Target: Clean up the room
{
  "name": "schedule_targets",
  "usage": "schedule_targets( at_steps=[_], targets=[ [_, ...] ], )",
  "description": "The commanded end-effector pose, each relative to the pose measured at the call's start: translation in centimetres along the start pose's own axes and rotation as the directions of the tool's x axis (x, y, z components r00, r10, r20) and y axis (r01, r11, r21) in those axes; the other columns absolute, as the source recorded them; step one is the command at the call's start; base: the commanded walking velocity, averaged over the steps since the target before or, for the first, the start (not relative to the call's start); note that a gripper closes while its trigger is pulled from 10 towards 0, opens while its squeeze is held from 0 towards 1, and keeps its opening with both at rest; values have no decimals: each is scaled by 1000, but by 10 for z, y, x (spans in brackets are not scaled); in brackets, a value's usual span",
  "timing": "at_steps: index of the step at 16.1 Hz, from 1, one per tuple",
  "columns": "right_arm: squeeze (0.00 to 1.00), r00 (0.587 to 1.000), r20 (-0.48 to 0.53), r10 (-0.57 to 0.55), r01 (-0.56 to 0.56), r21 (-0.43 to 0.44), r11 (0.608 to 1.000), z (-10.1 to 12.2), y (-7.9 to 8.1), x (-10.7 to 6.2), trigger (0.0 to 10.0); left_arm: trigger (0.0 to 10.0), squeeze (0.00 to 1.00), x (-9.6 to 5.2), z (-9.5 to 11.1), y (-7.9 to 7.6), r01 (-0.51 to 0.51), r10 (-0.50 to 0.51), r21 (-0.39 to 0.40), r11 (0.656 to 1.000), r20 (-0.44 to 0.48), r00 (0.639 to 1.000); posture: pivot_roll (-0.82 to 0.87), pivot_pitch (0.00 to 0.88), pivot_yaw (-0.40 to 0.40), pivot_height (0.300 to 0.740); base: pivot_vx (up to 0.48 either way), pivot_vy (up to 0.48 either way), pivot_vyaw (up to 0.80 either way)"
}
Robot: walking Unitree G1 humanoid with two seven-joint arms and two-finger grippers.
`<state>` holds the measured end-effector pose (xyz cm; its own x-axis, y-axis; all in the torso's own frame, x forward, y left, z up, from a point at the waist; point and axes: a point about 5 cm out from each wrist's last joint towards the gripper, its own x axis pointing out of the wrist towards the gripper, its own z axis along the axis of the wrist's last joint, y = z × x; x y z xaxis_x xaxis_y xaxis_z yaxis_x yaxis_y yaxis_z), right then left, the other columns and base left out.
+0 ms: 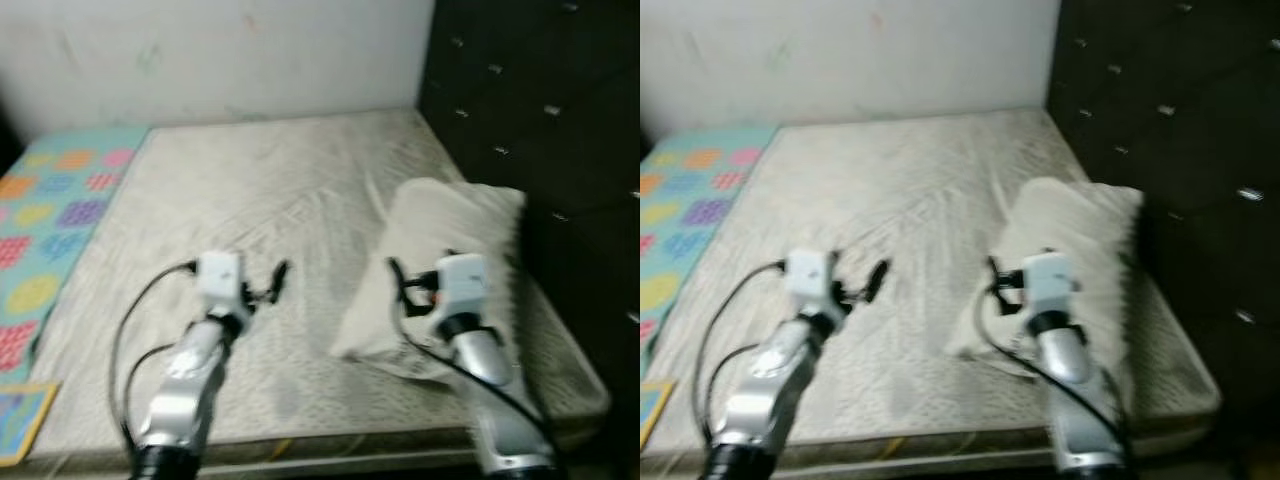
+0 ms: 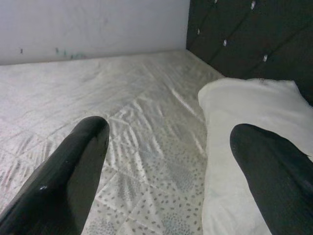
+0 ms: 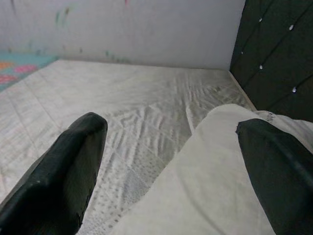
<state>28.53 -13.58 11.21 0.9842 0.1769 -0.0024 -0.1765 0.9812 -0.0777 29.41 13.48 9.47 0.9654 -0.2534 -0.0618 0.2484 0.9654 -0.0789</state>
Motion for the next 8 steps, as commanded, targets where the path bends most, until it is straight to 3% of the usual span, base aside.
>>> schedule_targets(
  at_steps=[1, 6, 8],
  targets=[
    [0, 1000, 3, -20, 20, -12, 1000, 2, -6, -1, 10000, 10000, 0, 3, 3, -4, 19, -19, 3, 1000, 7, 1000, -217, 0, 74, 740, 0, -382, 0],
    [0, 1000, 2, -19, 19, -11, 1000, 1, -6, -1, 10000, 10000, 0, 3, 2, -4, 16, -16, 7, 1000, 6, 1000, -214, 0, 70, 740, 0, -382, 0],
    [0, 1000, 2, -19, 19, -11, 1000, 2, -6, -1, 10000, 10000, 0, 3, 2, -5, 19, -19, 9, 1000, 8, 1000, -214, 0, 70, 740, 0, 0, 0]
  ],
)
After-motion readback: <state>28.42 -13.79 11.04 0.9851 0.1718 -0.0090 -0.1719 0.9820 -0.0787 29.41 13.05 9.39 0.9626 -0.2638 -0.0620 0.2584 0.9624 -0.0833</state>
